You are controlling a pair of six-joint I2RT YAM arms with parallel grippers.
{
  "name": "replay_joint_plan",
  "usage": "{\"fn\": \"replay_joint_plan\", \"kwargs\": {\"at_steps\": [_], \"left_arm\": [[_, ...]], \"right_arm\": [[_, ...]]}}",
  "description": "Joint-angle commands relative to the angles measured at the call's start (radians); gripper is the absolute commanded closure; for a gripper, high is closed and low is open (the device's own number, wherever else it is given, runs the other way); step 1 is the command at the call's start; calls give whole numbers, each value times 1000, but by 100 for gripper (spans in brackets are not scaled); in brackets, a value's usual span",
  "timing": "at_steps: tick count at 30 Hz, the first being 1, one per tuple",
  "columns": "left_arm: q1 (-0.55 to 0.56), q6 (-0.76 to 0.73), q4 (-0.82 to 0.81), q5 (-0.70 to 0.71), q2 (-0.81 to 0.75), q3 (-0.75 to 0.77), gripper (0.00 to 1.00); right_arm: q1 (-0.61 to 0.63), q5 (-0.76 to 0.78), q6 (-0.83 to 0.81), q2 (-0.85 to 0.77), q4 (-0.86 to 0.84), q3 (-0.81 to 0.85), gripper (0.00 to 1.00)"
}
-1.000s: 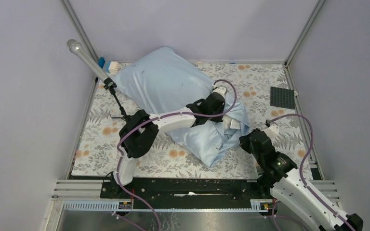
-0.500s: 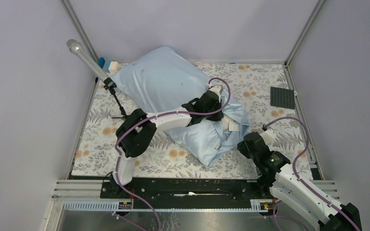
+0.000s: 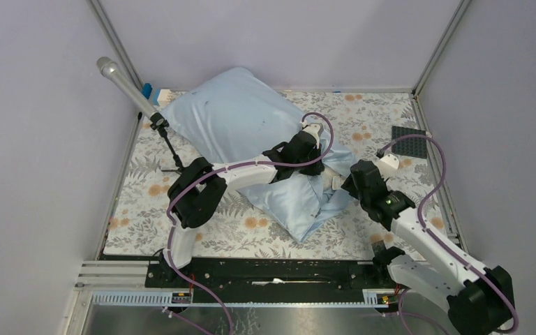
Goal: Put the pillow into the pillowcase
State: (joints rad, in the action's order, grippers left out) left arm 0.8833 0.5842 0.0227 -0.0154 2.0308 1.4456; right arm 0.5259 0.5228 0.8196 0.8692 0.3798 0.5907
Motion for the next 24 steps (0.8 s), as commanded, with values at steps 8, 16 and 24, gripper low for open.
{"fn": "replay_joint_plan", "kwargs": {"at_steps": [8, 16, 24], "left_arm": [[-20, -18, 55, 20, 11, -2, 100], [-20, -30, 70, 20, -6, 4, 100], [-17, -40, 81, -39, -35, 10, 100]], "right_arm": [[-84, -138, -153, 209, -165, -4, 47], [-109, -66, -190, 336, -176, 40, 68], [-153, -111, -266, 222, -104, 218, 100]]}}
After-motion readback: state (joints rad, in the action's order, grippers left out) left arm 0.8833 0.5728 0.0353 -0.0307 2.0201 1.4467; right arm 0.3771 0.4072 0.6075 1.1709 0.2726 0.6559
